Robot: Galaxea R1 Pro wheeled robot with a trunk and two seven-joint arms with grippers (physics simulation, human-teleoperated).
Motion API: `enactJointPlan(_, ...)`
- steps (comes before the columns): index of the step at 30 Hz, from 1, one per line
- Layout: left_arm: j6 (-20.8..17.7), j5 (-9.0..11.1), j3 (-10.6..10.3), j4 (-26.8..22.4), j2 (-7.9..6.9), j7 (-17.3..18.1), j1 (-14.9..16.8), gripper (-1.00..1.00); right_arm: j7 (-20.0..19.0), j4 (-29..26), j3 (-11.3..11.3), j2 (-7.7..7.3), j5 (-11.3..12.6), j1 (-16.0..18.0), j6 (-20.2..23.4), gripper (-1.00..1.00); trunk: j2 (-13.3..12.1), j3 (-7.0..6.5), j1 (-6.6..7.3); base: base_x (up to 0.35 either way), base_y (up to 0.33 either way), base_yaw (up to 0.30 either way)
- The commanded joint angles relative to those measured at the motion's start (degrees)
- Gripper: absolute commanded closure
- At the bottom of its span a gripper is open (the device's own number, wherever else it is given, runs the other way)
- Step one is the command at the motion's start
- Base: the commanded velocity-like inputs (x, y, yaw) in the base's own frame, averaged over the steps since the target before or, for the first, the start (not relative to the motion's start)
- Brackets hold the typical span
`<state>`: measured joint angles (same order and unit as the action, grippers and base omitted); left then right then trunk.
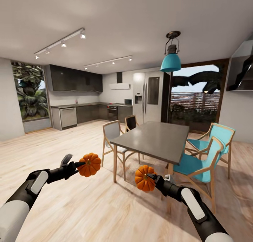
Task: Place each of the two pumpkins and all three candles from the living room inside a cabinet in the living room (use any cabinet), then make sure every cabinet is closed, and position the cauldron so it is next to a table in the living room.
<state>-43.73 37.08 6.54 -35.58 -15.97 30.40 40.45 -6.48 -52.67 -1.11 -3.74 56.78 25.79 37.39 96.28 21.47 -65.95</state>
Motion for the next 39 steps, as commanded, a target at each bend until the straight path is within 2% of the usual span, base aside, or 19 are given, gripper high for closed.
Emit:
enactJointPlan(1, -0.48, 0.54, 0.23, 0.05, 0.04, 0.11, 0.06, 1.0, -0.11, -0.06, -0.14, -0.05, 0.48, 0.05, 0.13, 1.0, 0.04, 0.05, -0.03, 0.316, 0.0, 0.224)
enactJointPlan(8, -0.48, 0.62, 0.23, 0.15, 0.01, 0.17, 0.07, 1.0, -0.06, -0.06, -1.65, -0.04, 0.48, 0.14, 0.1, 1.0, 0.04, 0.03, -0.03, 0.201, 0.0, 0.261)
enactJointPlan(28, -0.48, 0.63, 0.23, 0.16, 0.15, 0.19, 0.07, 1.0, -0.02, -0.06, -3.31, 0.29, 0.35, 0.35, 0.14, 1.0, 0.04, 0.03, -0.03, 0.008, 0.0, 0.276)
enactJointPlan(34, -0.48, 0.63, 0.23, 0.16, 0.27, 0.19, 0.07, 1.0, -0.02, -0.01, -4.69, 0.3, 0.36, 1.02, 0.14, 1.0, 0.04, 0.03, -0.03, 0.045, 0.0, 0.278)
enactJointPlan(39, -0.48, 0.63, 0.23, 0.23, 0.09, 0.14, 0.07, 1.0, -0.02, 0.02, -5.81, 0.32, 0.35, 1.44, 0.14, 1.0, 0.04, 0.03, -0.03, 0.252, 0.0, 0.279)
